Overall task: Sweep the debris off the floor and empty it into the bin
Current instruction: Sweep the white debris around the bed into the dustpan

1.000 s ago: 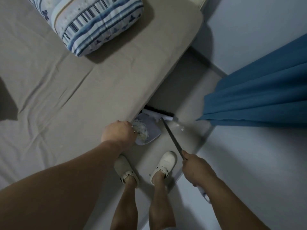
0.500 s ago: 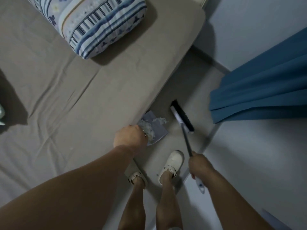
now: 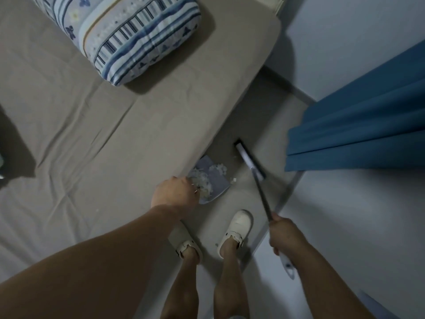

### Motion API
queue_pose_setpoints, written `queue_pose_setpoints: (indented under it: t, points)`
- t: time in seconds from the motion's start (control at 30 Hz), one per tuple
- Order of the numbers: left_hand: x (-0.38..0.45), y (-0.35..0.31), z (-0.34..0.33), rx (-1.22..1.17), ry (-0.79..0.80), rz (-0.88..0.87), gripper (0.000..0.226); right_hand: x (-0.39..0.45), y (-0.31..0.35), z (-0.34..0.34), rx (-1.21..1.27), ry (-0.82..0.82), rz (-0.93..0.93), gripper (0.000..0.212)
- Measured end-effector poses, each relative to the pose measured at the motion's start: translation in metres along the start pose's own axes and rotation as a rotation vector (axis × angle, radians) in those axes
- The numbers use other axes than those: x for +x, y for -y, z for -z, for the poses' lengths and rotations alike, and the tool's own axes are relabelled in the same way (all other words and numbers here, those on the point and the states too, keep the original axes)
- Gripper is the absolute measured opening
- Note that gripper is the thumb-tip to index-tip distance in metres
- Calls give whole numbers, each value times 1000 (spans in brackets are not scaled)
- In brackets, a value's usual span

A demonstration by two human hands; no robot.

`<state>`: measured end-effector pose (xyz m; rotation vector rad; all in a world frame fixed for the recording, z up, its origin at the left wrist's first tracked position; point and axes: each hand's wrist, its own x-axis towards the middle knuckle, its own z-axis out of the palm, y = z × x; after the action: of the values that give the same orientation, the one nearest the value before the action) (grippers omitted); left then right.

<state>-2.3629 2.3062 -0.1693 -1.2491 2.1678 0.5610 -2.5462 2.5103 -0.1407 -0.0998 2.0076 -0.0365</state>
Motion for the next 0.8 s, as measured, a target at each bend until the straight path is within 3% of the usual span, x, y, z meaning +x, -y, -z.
queue_pose_setpoints:
  t: [0.17, 0.33, 0.4, 0.47, 0.57, 0.8]
  points:
    - [0, -7, -1, 5, -19, 8, 35, -8, 14, -44, 20, 180, 66, 46]
    - [3, 0, 0, -6, -18, 14, 37, -33, -8, -17, 130, 161, 82, 42]
    - [4, 5, 0, -3, -21, 10, 38, -38, -20, 3, 173, 163, 74, 51]
    - [3, 9, -1, -7, -26, 12, 39, -34, -24, 15, 128, 116, 75, 65]
    - [2, 10, -4, -3, -25, 12, 40, -15, -7, 10, 4, 35, 54, 61]
    - [-4, 7, -9, 4, -13, 17, 38, -23, 2, -33, -130, 166, 130, 49]
